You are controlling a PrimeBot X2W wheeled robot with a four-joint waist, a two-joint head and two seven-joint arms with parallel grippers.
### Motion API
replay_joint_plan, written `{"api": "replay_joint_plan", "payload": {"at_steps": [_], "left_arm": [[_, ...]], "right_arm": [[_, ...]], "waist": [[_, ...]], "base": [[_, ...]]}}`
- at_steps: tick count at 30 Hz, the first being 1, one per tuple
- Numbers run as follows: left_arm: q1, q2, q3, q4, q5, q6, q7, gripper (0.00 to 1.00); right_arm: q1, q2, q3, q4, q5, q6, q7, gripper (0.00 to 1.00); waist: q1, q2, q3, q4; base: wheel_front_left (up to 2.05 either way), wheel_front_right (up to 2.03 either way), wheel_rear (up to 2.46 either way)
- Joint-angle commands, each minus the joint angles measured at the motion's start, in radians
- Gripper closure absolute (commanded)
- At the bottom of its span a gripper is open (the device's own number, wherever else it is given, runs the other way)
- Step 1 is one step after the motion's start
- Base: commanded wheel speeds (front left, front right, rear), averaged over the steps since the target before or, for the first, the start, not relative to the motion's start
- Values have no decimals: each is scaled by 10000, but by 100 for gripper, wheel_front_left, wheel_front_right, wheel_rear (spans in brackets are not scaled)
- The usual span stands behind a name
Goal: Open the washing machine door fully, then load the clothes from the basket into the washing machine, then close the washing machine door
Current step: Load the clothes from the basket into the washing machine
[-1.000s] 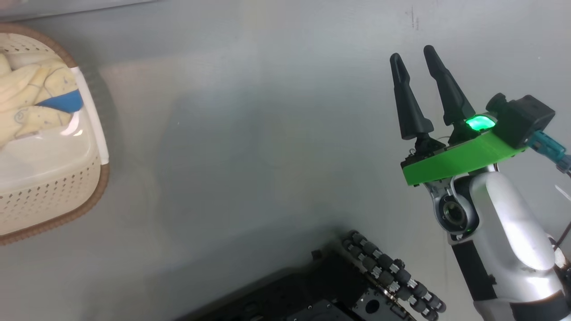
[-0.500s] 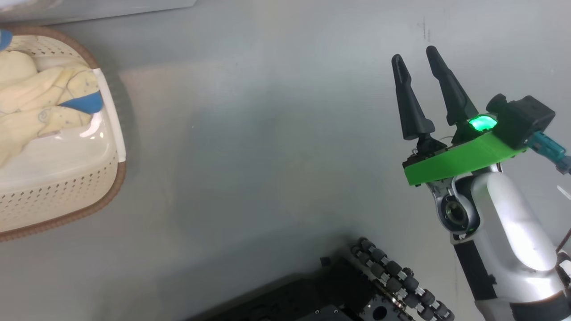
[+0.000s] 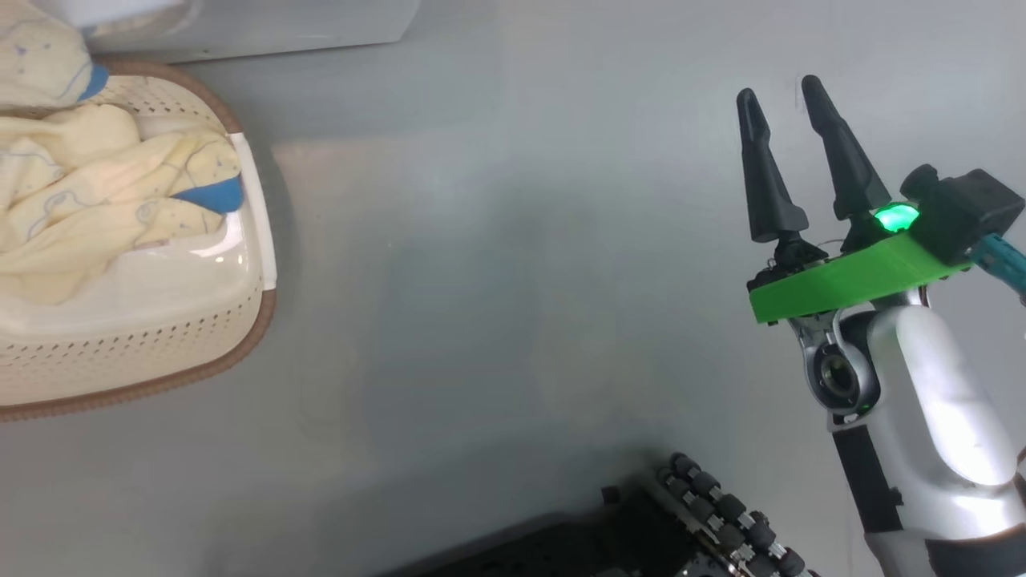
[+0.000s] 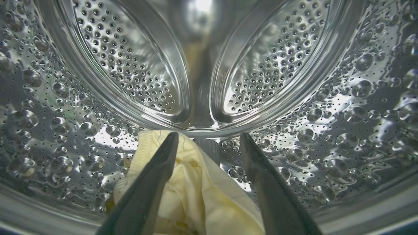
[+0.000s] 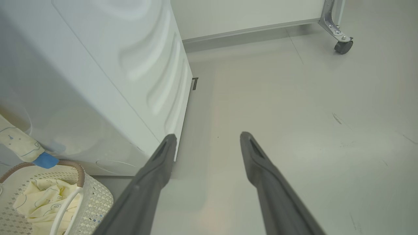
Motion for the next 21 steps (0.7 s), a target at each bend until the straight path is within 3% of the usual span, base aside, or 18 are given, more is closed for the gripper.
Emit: {"api": "replay_joint_plan", "payload": {"at_steps": [1,21], "left_arm": [[65,336,477,-321,156,6,-52,0],[4792,-1051,3025,-2772,1706,6,-53,0]], "right_arm": [[372,-16,42,-209,-90,35,-93,0],[938,-16,-566,-49,-811,35,-93,0]], "waist": [[1,-1,-203,168],[1,-1,-1798,1166]], "base": [[0,0,0],[0,0,0]]}}
